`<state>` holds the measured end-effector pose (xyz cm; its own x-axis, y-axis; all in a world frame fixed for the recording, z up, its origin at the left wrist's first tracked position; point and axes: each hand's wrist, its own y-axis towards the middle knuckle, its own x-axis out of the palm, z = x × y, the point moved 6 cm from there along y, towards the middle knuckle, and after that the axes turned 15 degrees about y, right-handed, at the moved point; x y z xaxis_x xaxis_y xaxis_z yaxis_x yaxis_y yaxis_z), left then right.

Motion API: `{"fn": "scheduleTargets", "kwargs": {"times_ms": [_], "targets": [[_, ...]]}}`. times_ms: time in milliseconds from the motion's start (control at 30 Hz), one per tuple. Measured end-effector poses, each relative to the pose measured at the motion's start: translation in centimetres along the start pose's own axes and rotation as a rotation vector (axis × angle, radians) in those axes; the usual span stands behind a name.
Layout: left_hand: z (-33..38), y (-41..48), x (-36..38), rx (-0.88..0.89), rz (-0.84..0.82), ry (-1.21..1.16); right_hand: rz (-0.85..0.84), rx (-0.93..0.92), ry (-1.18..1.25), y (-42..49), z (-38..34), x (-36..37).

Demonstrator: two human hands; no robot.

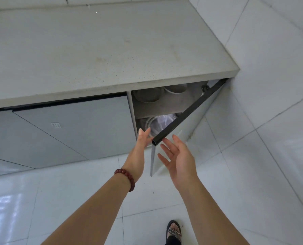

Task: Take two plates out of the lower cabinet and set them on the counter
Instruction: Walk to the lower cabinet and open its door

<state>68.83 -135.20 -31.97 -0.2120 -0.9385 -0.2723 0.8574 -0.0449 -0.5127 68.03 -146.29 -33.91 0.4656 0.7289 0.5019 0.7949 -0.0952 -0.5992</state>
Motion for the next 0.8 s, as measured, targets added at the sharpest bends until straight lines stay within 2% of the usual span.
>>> {"fn": "scheduleTargets", "kwargs": {"times_ms": [800], "targets": [[0.6, -5.6, 11.3, 0.070, -0.331, 0.086, 0.234, -0.193, -0.009, -4.2, -4.2, -11.7]]}}
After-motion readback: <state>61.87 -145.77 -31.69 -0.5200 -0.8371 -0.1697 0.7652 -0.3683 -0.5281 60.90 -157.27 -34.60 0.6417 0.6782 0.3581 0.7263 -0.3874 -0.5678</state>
